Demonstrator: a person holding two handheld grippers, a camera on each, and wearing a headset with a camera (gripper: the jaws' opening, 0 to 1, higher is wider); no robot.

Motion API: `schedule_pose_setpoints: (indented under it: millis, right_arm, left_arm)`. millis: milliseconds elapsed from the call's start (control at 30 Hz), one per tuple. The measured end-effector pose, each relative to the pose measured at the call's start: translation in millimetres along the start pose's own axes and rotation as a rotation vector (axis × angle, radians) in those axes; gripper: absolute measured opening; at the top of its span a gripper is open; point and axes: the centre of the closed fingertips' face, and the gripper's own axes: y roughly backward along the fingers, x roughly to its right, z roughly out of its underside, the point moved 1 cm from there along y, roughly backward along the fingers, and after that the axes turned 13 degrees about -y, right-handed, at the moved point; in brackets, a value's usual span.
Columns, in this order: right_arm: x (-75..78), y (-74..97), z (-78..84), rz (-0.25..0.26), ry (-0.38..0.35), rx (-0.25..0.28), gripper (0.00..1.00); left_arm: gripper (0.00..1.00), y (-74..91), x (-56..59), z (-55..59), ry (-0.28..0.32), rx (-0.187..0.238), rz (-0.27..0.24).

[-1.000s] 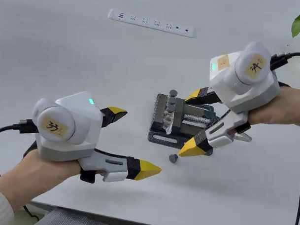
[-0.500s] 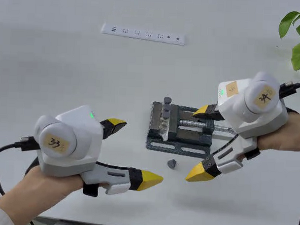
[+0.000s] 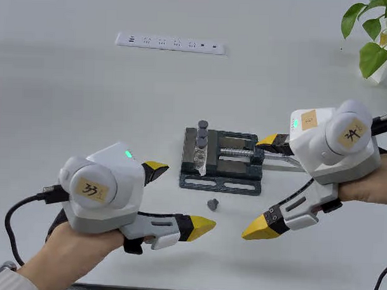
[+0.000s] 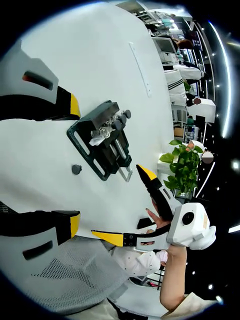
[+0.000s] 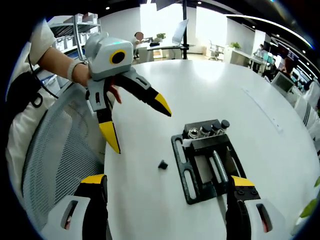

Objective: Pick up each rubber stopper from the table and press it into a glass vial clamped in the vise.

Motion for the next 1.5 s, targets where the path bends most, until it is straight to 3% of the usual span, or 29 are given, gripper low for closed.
schedule_pose_setpoints:
  millis: [333,533,1167,1500]
  right_arm:
    - [-8.5,2.4,17.5,-0.002,-0.041,-0.001,0.97]
    - [-10.6,3.0,21.9,-0.003,-0.059,0.001,0.95]
    - [-17.0,7.1,34.7,0.001,-0.116,0.024,0.92]
    - [-19.4,7.4,39.8,-0.003,-0.134,0.017,0.91]
  left_arm:
    - [0.49,-18.4,13.1,11.6,-0.011,-0.045,0.009]
    - [0.40,-29.4,17.7,16.9,-0.052,-0.071,0.028]
    - [0.16,-51.4,15.5,28.6,-0.049,-0.140,-0.006]
    - [0.10,-56.5,13.7,31.2,-0.043,-0.141,-0.022]
